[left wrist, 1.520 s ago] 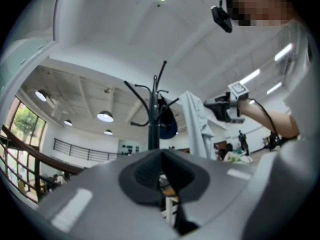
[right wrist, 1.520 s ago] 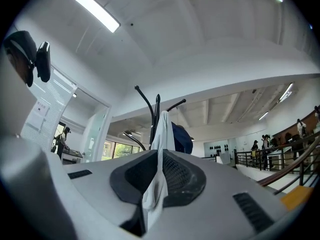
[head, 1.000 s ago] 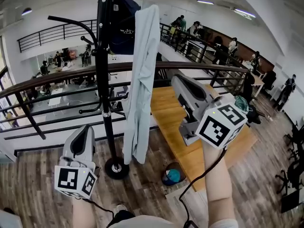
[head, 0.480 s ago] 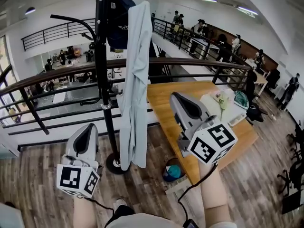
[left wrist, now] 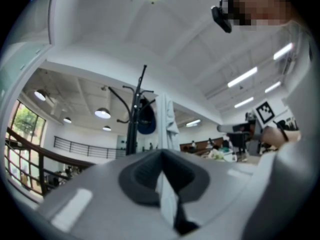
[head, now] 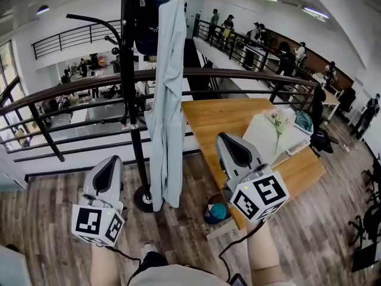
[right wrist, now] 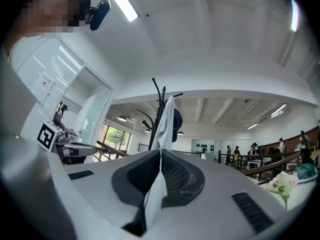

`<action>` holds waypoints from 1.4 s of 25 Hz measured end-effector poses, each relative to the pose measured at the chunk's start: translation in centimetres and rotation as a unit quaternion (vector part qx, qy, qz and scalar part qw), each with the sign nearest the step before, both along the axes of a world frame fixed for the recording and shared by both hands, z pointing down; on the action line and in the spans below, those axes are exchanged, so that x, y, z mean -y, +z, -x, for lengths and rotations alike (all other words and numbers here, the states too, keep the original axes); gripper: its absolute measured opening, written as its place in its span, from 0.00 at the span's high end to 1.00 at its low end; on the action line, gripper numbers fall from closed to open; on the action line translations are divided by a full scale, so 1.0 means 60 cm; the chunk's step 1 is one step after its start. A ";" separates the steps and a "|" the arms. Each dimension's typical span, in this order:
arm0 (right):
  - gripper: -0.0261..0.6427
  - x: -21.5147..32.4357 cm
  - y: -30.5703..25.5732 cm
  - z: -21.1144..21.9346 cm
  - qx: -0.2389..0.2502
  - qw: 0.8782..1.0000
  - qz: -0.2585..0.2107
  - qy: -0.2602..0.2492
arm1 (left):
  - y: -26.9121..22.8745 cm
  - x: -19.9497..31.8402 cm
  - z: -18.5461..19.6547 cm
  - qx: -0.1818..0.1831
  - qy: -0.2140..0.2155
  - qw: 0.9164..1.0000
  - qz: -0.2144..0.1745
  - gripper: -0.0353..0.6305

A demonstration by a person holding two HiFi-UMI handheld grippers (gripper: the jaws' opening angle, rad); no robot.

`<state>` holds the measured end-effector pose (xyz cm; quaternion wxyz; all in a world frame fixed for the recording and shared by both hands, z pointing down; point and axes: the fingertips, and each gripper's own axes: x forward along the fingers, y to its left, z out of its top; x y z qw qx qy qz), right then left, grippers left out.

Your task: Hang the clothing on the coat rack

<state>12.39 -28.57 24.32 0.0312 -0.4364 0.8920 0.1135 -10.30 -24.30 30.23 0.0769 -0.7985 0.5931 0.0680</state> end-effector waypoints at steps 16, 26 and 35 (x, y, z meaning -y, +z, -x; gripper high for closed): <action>0.96 -0.037 0.083 -0.028 -0.012 0.999 0.025 0.017 | 0.027 -0.042 -0.024 -0.007 -0.014 1.000 0.010 0.93; 0.96 -0.067 0.121 -0.038 0.005 0.999 0.028 0.015 | 0.063 -0.075 -0.034 -0.012 -0.034 0.999 0.024 0.93; 0.96 -0.096 0.132 -0.053 0.015 1.000 0.023 0.014 | 0.071 -0.101 -0.052 -0.013 -0.045 0.998 0.032 0.93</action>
